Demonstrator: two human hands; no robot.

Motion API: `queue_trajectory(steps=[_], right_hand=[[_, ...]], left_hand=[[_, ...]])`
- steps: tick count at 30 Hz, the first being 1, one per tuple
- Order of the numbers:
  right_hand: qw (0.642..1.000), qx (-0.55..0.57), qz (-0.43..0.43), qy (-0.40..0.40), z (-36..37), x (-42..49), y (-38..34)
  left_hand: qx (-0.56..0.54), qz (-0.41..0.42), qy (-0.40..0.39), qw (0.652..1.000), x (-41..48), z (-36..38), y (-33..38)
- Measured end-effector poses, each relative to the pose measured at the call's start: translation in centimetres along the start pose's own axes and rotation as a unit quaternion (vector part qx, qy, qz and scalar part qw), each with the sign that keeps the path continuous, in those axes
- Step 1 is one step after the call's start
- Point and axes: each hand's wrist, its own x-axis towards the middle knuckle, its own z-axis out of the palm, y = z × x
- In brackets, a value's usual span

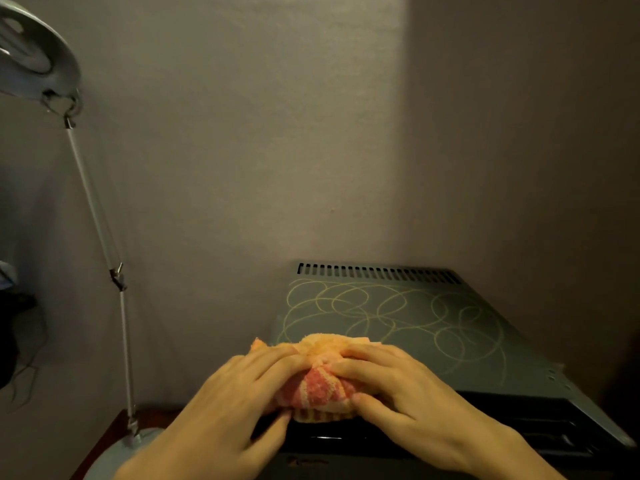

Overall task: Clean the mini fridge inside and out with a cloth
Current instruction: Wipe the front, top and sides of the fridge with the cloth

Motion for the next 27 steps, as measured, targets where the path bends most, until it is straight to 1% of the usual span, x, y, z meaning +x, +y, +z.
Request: queue_trajectory(steps=[4,11,18,21,27], right_hand=[[1.0,0.0,0.012,0.009,0.3,0.2,-0.3],[0.999,-0.038,0.009,0.014,0.9,-0.2,-0.4],[0.998,-0.065,0.026,0.005,1.5,0.1,-0.4],[0.997,-0.07,0.036,0.024,1.7,0.6,-0.6],[0.996,-0.06,0.056,0.035,1.8,1.6,-0.5]], left_hand=[[0.003,0.017,-0.01,1.0,0.0,0.0,-1.0],[0.014,0.064,-0.004,0.998,-0.1,0.4,-2.0],[0.034,0.088,0.062,0.994,-0.2,1.8,-3.0],[0.024,0.093,0.077,0.992,0.4,1.8,-3.4],[-0.001,0.101,0.056,0.993,1.4,1.8,-4.3]])
